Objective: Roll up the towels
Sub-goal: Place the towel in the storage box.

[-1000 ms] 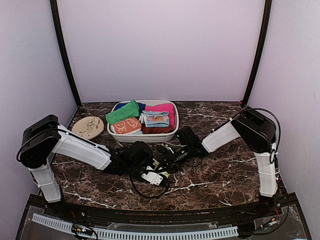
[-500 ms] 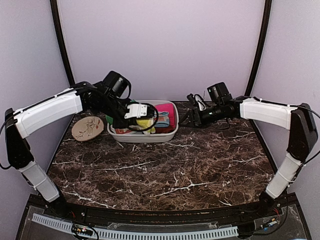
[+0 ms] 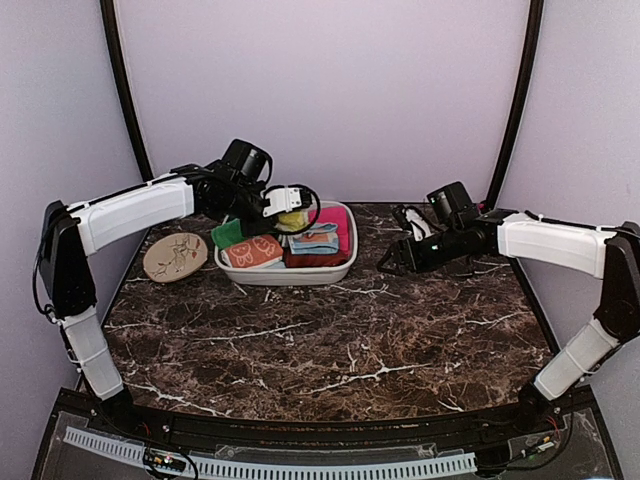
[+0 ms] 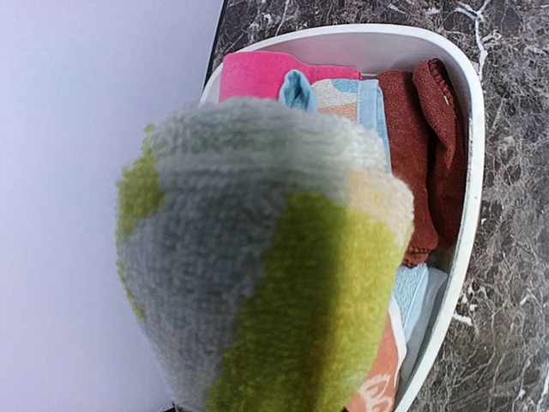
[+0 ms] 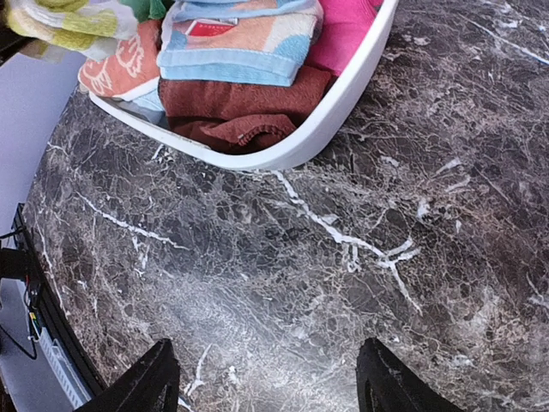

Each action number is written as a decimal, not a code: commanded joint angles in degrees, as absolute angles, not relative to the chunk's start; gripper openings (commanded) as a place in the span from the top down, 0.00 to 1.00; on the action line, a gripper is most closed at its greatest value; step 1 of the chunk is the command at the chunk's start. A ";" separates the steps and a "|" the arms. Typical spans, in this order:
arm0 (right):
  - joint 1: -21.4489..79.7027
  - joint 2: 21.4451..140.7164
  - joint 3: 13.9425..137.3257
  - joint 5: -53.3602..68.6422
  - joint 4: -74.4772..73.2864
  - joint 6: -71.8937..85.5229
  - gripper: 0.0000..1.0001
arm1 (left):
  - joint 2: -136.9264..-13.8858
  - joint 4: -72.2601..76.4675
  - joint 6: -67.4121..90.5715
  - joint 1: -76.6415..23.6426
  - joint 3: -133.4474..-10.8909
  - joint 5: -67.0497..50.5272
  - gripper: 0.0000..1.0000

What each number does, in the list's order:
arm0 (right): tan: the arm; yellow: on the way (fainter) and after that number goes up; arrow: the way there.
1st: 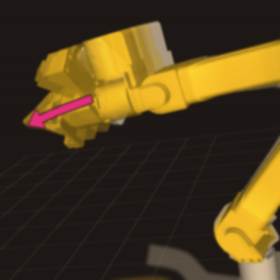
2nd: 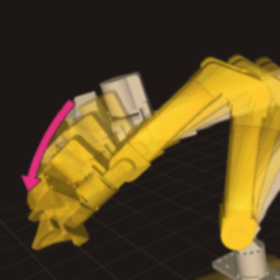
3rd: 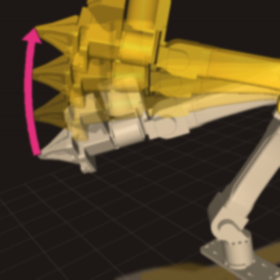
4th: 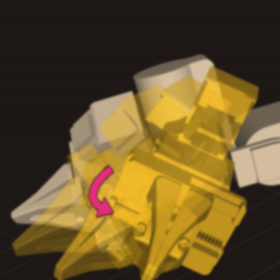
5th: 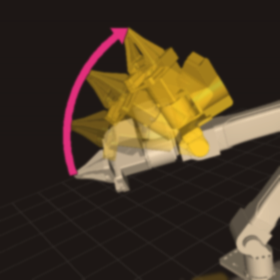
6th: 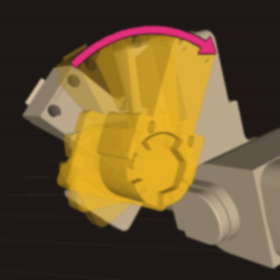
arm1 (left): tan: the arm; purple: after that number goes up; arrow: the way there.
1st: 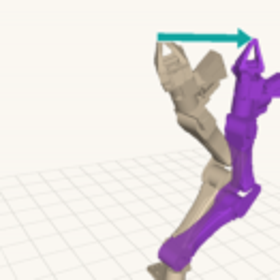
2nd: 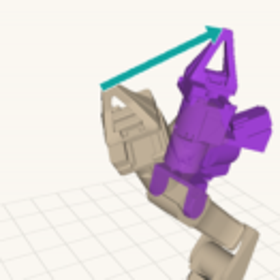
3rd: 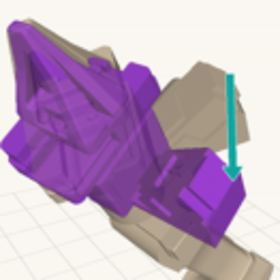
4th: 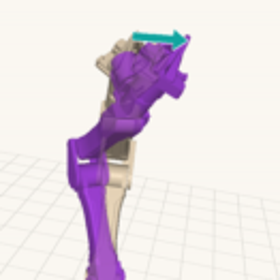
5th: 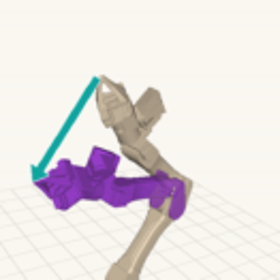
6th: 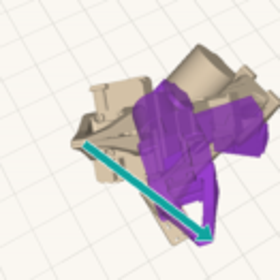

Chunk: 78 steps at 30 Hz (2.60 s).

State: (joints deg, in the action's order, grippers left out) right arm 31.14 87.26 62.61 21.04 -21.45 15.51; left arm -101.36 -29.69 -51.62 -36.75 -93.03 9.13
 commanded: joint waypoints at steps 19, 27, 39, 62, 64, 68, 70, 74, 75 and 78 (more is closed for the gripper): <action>31.44 86.57 58.28 20.63 -15.55 16.73 0.30 | -112.68 -20.11 -47.16 -40.92 -90.29 7.26 1.00; 32.03 87.01 58.10 21.47 -13.24 18.59 0.30 | -116.34 -32.40 -47.49 -42.19 -90.93 -2.14 0.70; 32.72 87.57 58.44 22.35 -12.59 19.20 0.29 | -116.58 -45.23 -47.02 -39.54 -103.87 -7.38 0.32; 35.41 90.72 60.12 22.83 -9.60 21.97 0.29 | -113.03 -40.23 -43.72 -36.03 -103.64 -8.18 0.28; 35.47 90.65 59.95 22.70 -9.97 21.74 0.29 | -113.03 -41.68 -43.87 -36.04 -104.04 -10.49 0.28; 35.45 90.36 59.66 22.06 -10.78 21.02 0.28 | -112.94 -42.79 -45.16 -36.04 -102.96 -11.83 0.27; 35.42 90.24 59.60 21.95 -10.94 20.92 0.28 | -112.94 -40.56 -45.33 -36.04 -100.99 -9.73 0.27; 35.46 89.98 59.88 21.71 -11.43 20.92 0.28 | -113.03 -38.88 -45.28 -36.04 -99.95 -8.73 0.27; 35.42 89.78 60.08 21.37 -11.90 20.73 0.28 | -113.03 -39.10 -45.26 -36.04 -100.30 -8.52 0.27; 35.40 88.83 60.61 19.85 -13.58 20.06 0.21 | -112.29 -39.26 -45.17 -35.99 -101.80 -6.11 0.26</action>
State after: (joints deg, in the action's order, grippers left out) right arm 35.16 90.43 59.16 22.02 -12.34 21.34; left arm -116.03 -40.32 -45.01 -35.90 -100.57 -8.93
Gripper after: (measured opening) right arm 0.720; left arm 0.731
